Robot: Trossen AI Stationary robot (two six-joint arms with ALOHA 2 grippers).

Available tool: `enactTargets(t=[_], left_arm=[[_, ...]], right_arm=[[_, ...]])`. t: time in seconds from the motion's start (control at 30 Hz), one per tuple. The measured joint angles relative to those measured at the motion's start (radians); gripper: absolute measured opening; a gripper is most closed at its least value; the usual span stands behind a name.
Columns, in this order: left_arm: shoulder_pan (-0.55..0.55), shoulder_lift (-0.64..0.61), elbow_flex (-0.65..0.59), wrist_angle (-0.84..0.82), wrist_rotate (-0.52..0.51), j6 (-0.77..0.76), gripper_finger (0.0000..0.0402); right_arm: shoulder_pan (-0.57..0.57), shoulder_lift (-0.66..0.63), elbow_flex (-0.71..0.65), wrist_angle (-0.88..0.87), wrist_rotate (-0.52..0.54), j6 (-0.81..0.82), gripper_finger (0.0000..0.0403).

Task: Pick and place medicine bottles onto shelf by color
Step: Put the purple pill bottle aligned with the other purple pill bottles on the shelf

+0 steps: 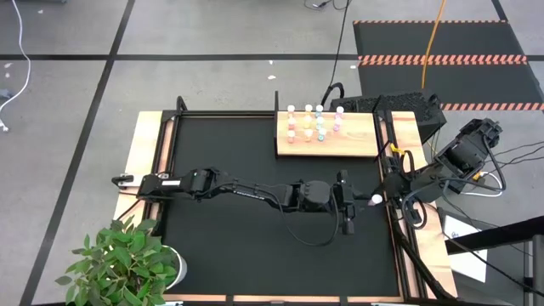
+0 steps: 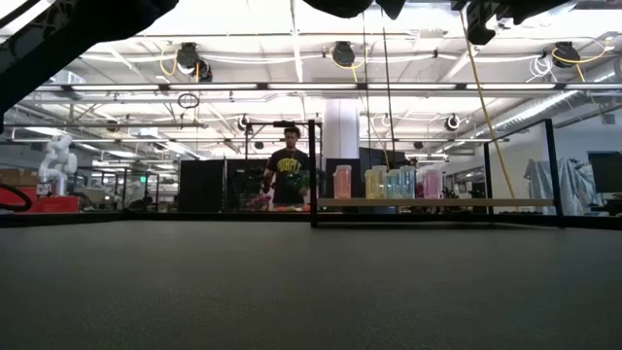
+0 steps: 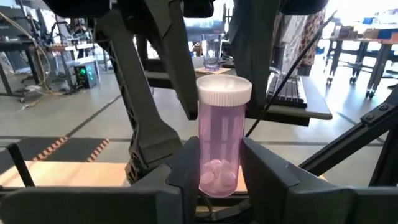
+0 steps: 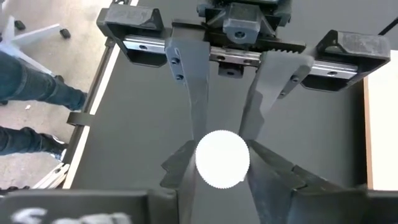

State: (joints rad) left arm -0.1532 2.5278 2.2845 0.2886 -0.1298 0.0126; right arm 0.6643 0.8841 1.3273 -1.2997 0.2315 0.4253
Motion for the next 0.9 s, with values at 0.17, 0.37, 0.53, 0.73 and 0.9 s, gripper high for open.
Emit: enactTargets(t=[0.17,0.37,0.53,0.73,0.9], left_arm=[[0.000,0.000,0.000,0.000,0.000,-0.099,0.0159],[0.019,-0.114,-0.002,-0.396,0.009,-0.168,0.0250],[0.074,-0.312,0.002,-0.936,-0.003,-0.090,0.0316],[0.197,-0.495,0.000,-1.277,-0.076,-0.086,0.0331],[0.311,-0.580,0.000,-1.408,-0.107,-0.067,0.0300]], right_arm=[[0.000,0.000,0.000,-0.005,0.000,0.007,0.0105],[-0.019,0.000,0.000,0.002,0.131,-0.011,0.0129],[-0.109,0.000,-0.025,0.084,0.291,-0.086,0.0119],[-0.378,-0.004,-0.207,0.342,0.333,-0.246,0.0118],[-0.707,0.005,-0.380,0.604,0.174,-0.313,0.0123]])
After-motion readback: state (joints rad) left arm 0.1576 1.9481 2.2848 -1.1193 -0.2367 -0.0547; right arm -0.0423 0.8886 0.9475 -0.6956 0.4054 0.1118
